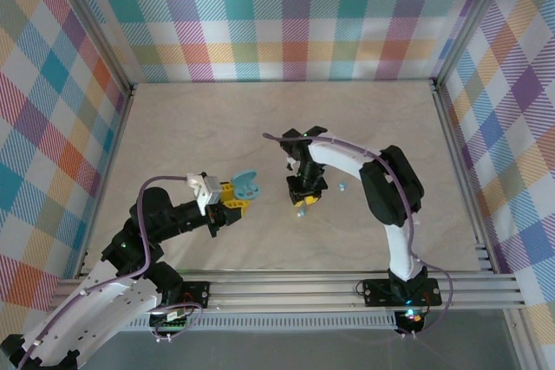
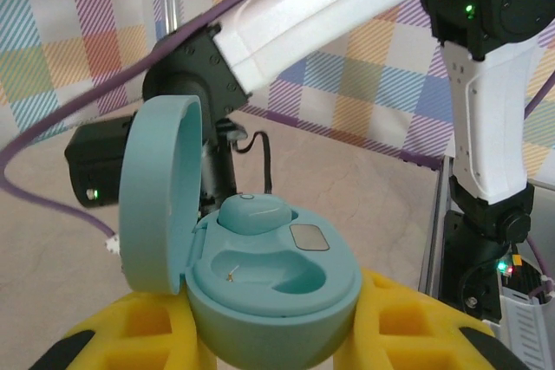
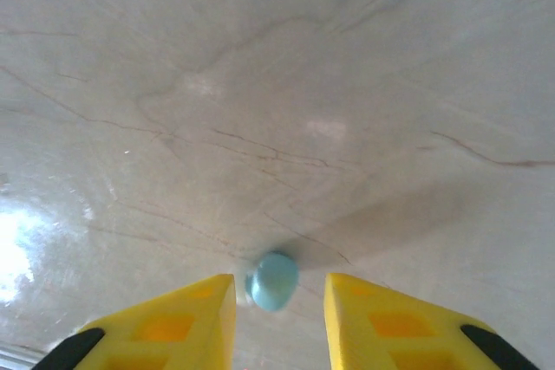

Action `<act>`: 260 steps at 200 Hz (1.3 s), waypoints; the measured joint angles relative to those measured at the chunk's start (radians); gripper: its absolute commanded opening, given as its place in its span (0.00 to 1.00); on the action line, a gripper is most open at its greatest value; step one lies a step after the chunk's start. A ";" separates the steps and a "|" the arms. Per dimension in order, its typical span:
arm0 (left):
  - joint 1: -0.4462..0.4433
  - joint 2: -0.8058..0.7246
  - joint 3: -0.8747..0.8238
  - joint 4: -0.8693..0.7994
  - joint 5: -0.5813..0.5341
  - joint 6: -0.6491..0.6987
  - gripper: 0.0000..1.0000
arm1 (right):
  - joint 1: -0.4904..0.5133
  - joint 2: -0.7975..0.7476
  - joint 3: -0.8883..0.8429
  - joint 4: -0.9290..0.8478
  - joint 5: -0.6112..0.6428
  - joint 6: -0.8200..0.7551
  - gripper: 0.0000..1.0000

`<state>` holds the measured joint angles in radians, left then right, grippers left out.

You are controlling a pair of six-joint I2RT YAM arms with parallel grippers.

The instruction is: Insert the wireless bluetooth earbuds into the charging case

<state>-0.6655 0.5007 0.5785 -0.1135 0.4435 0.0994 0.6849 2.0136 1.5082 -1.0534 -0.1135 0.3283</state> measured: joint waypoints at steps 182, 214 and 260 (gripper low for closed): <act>-0.001 0.261 0.021 0.271 0.071 -0.017 0.00 | 0.100 -0.485 -0.764 0.787 0.072 0.755 0.28; -0.001 0.218 0.021 0.270 0.071 -0.016 0.00 | 0.100 -0.451 -0.764 0.819 0.069 0.790 0.28; -0.001 0.212 0.021 0.243 0.071 -0.012 0.00 | 0.100 -0.443 -0.756 0.824 0.069 0.794 0.28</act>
<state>-0.6662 0.7128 0.5995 0.1291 0.5148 0.0872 0.7853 1.5711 0.7521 -0.2291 -0.0448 1.1221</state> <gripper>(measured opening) 0.286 0.280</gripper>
